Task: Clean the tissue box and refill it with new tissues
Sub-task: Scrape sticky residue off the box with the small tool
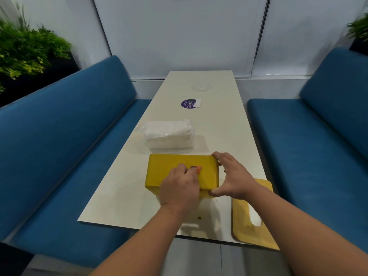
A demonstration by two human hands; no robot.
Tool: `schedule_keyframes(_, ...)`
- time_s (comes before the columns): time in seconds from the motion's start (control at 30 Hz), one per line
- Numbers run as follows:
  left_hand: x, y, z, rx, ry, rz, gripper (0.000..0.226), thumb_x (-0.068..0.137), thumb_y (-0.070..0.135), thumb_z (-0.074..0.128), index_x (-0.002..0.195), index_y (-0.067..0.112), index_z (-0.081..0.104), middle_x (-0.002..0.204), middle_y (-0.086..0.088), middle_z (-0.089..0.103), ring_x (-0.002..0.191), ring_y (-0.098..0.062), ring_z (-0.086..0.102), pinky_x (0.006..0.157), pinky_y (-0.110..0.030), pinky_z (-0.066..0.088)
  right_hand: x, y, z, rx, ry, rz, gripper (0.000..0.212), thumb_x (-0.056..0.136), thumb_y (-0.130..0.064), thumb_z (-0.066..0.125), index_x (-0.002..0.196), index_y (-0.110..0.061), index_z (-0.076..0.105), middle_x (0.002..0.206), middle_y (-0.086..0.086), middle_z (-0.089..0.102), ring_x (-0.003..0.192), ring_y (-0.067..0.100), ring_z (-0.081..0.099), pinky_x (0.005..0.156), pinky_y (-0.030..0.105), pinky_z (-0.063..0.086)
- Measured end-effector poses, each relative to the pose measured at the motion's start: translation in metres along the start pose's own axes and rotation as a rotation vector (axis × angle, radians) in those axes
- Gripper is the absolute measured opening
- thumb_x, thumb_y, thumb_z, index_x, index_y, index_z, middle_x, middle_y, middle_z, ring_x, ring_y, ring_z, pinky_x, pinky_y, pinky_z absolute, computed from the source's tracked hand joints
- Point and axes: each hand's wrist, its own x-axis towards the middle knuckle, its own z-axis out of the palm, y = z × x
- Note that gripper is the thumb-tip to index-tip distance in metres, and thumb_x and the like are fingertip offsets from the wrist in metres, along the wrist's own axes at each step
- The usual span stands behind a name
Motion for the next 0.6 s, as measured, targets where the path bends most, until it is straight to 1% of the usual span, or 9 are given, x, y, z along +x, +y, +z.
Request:
schedule_keyframes(0.13,-0.005,-0.026,-0.005,0.01,0.029,-0.091,0.018,0.09,0.027,0.059,0.093,0.02,0.075,0.072,0.001,0.053,0.059,-0.018,0.048,0.043,-0.025,0.034,0.0,-0.002,-0.002,-0.04,-0.021,-0.024,0.118,0.051,-0.06,0.084,0.147,-0.03,0.023,0.142,-0.011,0.033,0.123,0.014,0.041,0.093,0.033,0.048)
schedule_keyframes(0.23,-0.009,-0.05,-0.012,0.033,0.037,-0.169,0.013,0.089,0.024,0.065,0.095,0.019,0.075,0.074,0.0,0.055,0.061,-0.021,0.051,0.045,-0.027,0.039,0.0,-0.003,-0.004,-0.071,-0.025,-0.028,0.118,0.053,-0.06,0.085,0.148,-0.029,0.022,0.144,-0.009,0.033,0.125,0.015,0.041,0.095,0.033,0.045)
schedule_keyframes(0.3,-0.007,-0.064,-0.019,0.045,0.039,-0.254,0.016,0.09,0.025,0.062,0.097,0.018,0.075,0.077,-0.001,0.055,0.063,-0.022,0.051,0.047,-0.029,0.043,0.001,-0.003,-0.005,-0.086,-0.03,-0.021,0.119,0.053,-0.059,0.085,0.149,-0.029,0.021,0.146,-0.009,0.033,0.126,0.015,0.041,0.096,0.033,0.044)
schedule_keyframes(0.4,0.001,-0.068,-0.022,0.041,0.015,-0.361,0.022,0.094,0.026,0.056,0.103,0.019,0.074,0.079,-0.001,0.054,0.065,-0.023,0.05,0.051,-0.029,0.041,0.003,-0.003,-0.005,-0.087,-0.029,-0.002,0.119,0.053,-0.058,0.086,0.149,-0.028,0.021,0.146,-0.008,0.033,0.128,0.016,0.04,0.096,0.03,0.04)
schedule_keyframes(0.47,0.008,-0.056,-0.021,0.016,-0.029,-0.367,0.026,0.094,0.025,0.053,0.111,0.02,0.071,0.086,-0.003,0.057,0.073,-0.026,0.054,0.057,-0.033,0.044,0.002,-0.002,-0.006,-0.083,-0.026,0.008,0.119,0.054,-0.058,0.085,0.15,-0.027,0.021,0.147,-0.008,0.033,0.128,0.017,0.039,0.097,0.03,0.039)
schedule_keyframes(0.53,0.013,-0.033,-0.016,-0.024,-0.077,-0.307,0.029,0.095,0.027,0.05,0.116,0.022,0.069,0.096,-0.004,0.06,0.084,-0.027,0.056,0.064,-0.035,0.045,0.0,0.0,-0.008,-0.083,-0.031,0.018,0.119,0.054,-0.058,0.085,0.15,-0.027,0.021,0.146,-0.007,0.033,0.128,0.018,0.039,0.097,0.031,0.04)
schedule_keyframes(0.6,0.017,-0.005,-0.008,-0.06,-0.114,-0.197,0.024,0.094,0.026,0.052,0.109,0.023,0.07,0.094,-0.004,0.06,0.084,-0.026,0.057,0.063,-0.035,0.045,-0.001,0.002,-0.008,-0.077,-0.036,0.029,0.12,0.053,-0.058,0.084,0.15,-0.027,0.021,0.145,-0.007,0.034,0.128,0.017,0.039,0.097,0.031,0.042)
